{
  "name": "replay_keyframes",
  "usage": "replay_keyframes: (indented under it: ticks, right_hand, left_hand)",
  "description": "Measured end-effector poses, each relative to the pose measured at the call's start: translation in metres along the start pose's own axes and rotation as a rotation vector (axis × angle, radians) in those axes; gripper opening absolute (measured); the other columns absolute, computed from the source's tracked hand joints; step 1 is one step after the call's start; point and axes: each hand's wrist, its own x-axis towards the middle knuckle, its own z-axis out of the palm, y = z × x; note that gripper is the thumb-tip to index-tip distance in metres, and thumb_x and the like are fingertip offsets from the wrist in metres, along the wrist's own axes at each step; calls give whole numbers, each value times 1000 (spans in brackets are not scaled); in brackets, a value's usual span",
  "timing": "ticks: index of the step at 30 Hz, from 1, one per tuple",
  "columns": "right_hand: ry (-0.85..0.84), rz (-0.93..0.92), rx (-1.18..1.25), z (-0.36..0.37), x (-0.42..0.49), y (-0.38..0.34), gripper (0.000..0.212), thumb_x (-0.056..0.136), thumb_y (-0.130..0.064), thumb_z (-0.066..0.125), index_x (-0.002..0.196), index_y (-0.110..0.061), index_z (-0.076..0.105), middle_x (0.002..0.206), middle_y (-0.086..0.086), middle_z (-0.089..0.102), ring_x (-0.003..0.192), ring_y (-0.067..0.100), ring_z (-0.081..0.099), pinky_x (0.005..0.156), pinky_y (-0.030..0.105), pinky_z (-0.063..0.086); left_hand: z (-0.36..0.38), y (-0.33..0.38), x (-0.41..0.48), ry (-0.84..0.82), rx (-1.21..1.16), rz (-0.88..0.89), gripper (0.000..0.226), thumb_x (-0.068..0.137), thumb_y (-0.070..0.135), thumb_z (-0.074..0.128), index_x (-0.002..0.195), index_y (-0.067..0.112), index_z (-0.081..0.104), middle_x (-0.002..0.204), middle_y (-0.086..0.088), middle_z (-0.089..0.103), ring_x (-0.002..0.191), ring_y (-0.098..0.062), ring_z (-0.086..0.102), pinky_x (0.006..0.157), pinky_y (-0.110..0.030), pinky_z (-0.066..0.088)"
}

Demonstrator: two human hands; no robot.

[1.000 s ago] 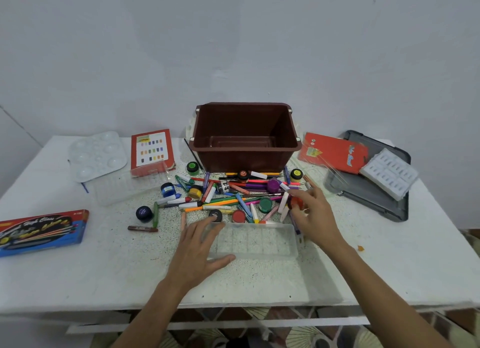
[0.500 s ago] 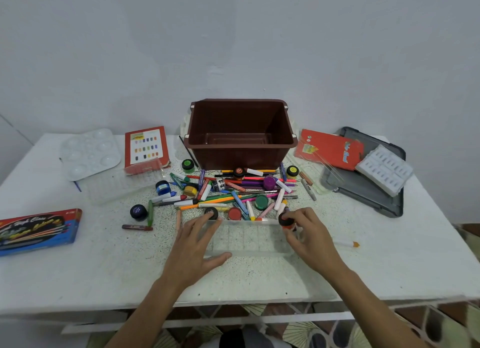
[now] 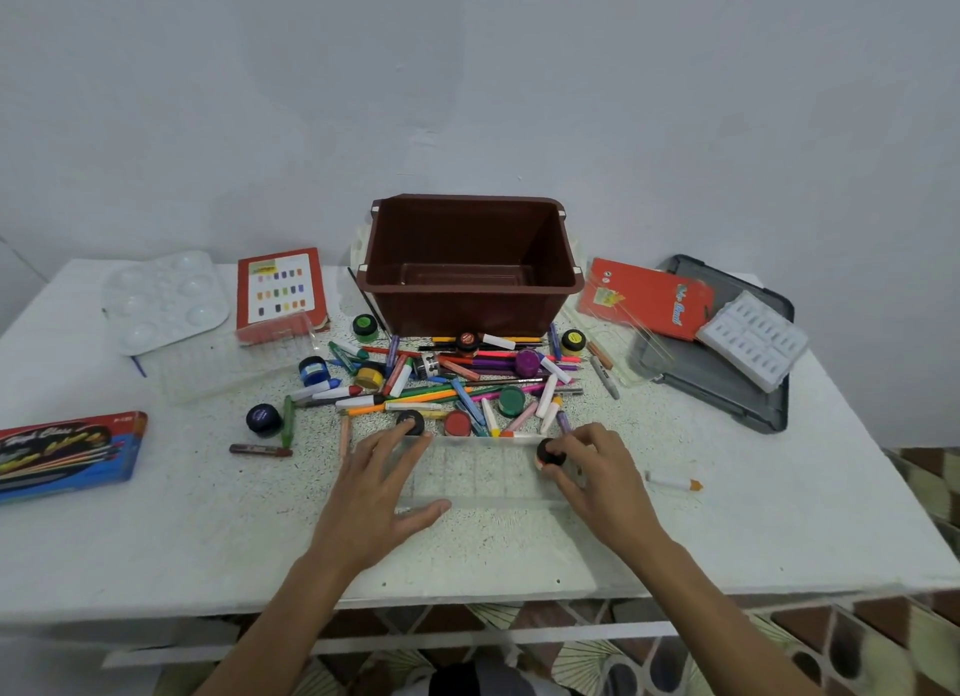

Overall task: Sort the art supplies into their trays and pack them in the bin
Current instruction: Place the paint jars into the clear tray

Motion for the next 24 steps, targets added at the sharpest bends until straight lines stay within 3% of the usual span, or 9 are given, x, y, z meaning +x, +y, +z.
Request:
replay_keyframes:
  ticks: [8,13,19,24]
  right_hand:
    - [-64,2,52,-4,-1,2,22,89,-30,69,110,-25,63,98,-9,46,85,9,46,70,19,38]
    - [-28,117,112,-15,21,6,24,95,-28,62,118,-21,63,103,-5,54,90,12,55,72,27,48]
    - [-31,182,81,-23,77,19,25,95,-22,59,120,-19,62,115,-1,56,90,16,58,68,30,45]
    - [-81,188,-25,-19,122,29,23,95,-17,57,117,-11,62,109,10,57,94,29,61,73,36,48]
  left_hand:
    - [1,-1,0,16,-5,7,83,85,76,50,147,21,45,153,-1,36,139,-27,37,121,-32,-14]
    - [1,-1,0,7,-9,0,84,83,77,50,147,22,45,153,-1,37,139,-27,37,121,-32,-14]
    - [3,-2,0,4,-12,-6,84,84,77,49,148,23,43,154,-1,36,140,-26,36,121,-33,-14]
    - [4,-4,-1,25,-39,-18,83,84,77,50,149,26,41,154,1,35,140,-25,36,121,-32,-12]
